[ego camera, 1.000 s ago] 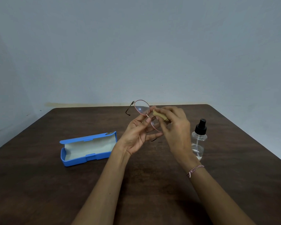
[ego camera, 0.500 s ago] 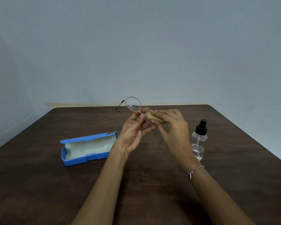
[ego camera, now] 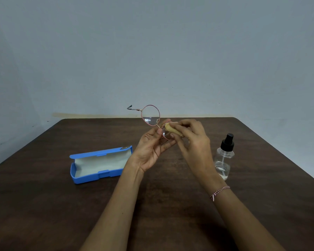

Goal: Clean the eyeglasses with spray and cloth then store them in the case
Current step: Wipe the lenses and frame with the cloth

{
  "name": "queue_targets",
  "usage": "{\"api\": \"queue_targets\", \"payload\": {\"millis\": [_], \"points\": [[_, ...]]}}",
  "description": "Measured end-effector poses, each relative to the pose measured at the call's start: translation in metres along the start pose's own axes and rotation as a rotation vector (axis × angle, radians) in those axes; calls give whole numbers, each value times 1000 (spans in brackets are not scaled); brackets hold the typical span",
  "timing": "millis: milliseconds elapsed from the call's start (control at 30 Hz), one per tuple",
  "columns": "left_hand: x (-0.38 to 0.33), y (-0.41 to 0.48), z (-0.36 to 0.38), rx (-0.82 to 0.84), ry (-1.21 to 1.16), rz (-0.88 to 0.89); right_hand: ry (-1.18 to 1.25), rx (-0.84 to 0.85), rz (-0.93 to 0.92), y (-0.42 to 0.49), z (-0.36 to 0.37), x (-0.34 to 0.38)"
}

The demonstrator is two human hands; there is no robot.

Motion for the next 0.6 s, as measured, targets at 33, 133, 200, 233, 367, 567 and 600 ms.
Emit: {"api": "queue_targets", "payload": {"millis": [33, 133, 200, 233, 367, 567, 600], "points": [[2, 0, 0, 0, 9, -12, 10, 0, -4, 0, 0, 2], [1, -2, 0, 3, -7, -10, 41, 33, -55, 1, 4, 11], [-4, -2, -3, 1, -25, 19, 74, 73, -82, 1, 8, 13], [-7, -2, -4, 5, -29, 31, 85, 88, -90, 0, 9, 14], [-6, -1, -3, 15, -26, 26, 48, 55, -76, 1, 5, 9], [9, 0, -1, 33, 23, -65, -29, 5, -59, 2, -3, 8], [9, 1, -2, 29, 33, -62, -25, 19, -74, 2, -1, 11]]}}
Point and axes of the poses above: each hand's wrist, its own y-axis towards the middle knuckle, its own z-axis out of the palm, x = y × z, the point moved 10 cm from there along y, towards the middle knuckle, and after that the axes turned 6 degrees about -z, right-handed, at the moved point
